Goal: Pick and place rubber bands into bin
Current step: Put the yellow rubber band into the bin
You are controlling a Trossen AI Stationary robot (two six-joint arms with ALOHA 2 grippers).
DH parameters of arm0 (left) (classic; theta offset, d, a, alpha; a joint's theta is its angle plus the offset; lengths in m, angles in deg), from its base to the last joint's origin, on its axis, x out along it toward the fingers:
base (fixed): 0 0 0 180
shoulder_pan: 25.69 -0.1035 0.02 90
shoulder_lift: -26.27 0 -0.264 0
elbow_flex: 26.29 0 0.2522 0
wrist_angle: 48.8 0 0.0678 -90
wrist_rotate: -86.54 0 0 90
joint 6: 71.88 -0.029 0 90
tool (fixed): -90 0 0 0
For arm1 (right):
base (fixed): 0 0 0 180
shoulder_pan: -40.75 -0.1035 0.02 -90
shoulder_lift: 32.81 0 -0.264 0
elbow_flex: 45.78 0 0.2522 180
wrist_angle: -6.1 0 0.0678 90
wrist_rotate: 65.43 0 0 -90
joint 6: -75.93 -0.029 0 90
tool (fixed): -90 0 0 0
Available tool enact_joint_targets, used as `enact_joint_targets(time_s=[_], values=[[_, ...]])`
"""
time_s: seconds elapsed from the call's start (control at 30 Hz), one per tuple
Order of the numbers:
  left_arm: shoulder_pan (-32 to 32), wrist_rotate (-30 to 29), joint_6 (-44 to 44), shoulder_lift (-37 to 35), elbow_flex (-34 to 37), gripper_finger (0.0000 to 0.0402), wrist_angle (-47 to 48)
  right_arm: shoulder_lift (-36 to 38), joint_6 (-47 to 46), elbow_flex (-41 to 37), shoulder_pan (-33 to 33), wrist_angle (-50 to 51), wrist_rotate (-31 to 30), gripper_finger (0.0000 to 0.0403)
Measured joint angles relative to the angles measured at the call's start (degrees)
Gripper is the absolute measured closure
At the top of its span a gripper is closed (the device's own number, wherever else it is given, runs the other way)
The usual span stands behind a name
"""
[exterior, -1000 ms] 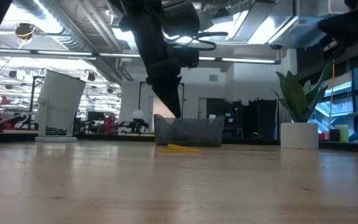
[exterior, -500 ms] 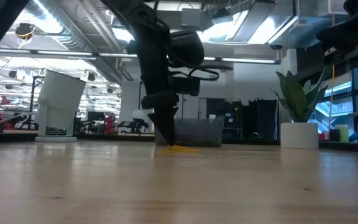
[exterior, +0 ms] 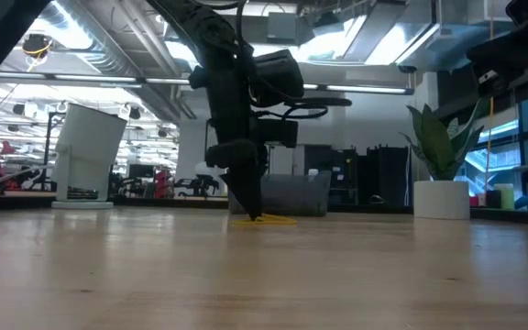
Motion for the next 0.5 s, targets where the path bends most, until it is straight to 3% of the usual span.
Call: enact_joint_targets(time_s=[0.3,0.5], values=[[-0.1,-5.1,-0.7,0.4,-6.0,0.0398,7.4,0.0,1.2,-1.1,0.0,-0.9,-1.5,0.0403],[-1.7,-4.3,-2.7,-0.7,-13.8,0.0398,12.3,0.0,2.0,-10.0,0.0,-15.9,-1.5,0.0403]])
